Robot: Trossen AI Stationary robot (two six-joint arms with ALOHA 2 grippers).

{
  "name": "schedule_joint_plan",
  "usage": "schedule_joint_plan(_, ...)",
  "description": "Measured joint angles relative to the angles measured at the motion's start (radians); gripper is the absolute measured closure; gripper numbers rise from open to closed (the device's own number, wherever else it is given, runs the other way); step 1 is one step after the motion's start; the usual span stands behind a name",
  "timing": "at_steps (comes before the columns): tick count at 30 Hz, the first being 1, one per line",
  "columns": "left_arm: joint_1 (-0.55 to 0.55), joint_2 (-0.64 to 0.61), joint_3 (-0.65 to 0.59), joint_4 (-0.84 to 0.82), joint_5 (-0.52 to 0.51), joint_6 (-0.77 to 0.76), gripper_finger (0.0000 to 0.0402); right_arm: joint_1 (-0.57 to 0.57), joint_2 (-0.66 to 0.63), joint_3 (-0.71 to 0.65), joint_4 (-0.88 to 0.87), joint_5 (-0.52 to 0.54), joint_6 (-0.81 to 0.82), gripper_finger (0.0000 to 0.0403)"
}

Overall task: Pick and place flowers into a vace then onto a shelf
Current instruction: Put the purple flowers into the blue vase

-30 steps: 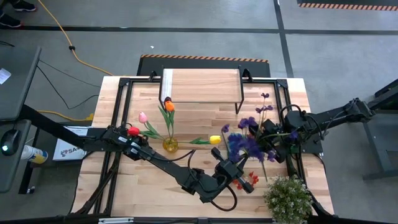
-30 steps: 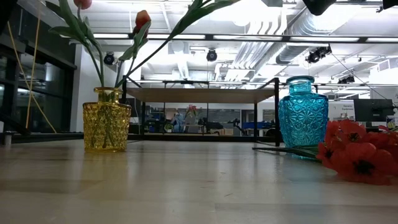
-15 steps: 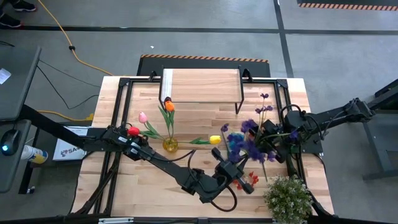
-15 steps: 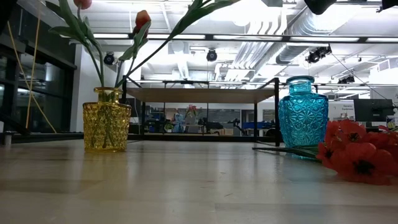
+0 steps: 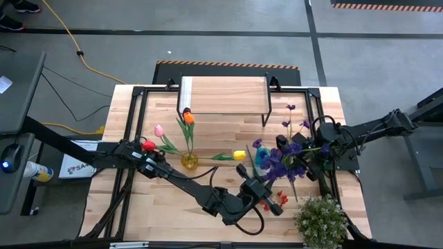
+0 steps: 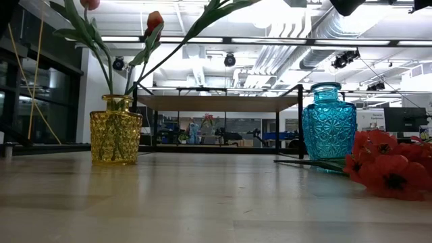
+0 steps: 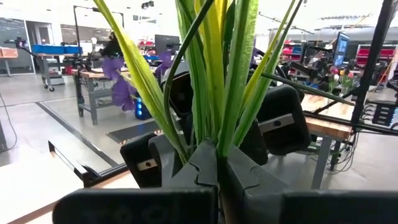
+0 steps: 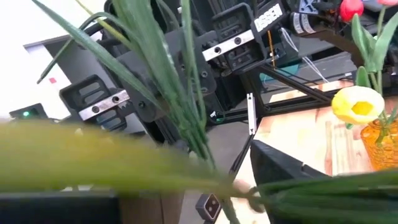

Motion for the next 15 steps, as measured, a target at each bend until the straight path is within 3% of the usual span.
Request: schedule_joint_plan(15, 0.012, 0.000, 0.000, -0.009, 0.019, -0.010, 0.0369, 0.000, 0.044, 0.000, 0.040, -0.020, 0.000, 0.0270)
